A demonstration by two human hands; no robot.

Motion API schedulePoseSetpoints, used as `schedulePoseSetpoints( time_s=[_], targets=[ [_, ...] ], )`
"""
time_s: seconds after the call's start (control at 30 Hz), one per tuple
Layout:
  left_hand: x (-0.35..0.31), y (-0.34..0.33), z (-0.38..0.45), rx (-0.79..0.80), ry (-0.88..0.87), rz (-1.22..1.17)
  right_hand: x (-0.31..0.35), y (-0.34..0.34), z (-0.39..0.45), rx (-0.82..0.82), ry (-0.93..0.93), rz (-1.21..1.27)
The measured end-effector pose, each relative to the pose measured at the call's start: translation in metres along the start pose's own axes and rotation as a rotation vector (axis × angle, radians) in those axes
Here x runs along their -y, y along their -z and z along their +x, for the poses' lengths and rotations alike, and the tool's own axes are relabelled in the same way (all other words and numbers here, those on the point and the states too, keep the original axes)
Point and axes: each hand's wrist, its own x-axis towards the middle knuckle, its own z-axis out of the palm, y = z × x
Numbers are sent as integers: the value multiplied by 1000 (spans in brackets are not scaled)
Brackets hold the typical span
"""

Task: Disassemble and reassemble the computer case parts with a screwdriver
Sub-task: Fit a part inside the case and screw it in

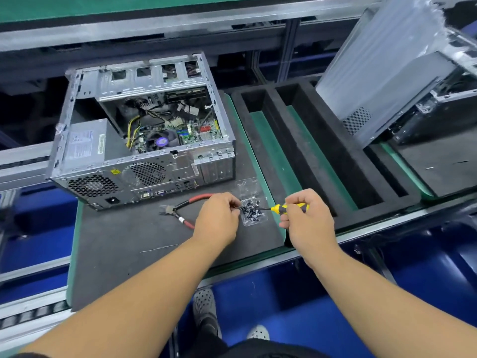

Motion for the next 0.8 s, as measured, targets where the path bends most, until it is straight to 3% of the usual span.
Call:
schedulePoseSetpoints(
  time_s=[0.3, 0.6, 0.8],
  targets=[
    [9, -10, -2, -9, -33, 8, -1, -2, 1, 7, 44, -49],
    [-6, -8, 8, 53, -290, 141, 2, 8, -3, -38, 52, 23],
    [-10, -7, 17, 79, -330, 216, 5, 11, -5, -46, 73, 38]
  ],
)
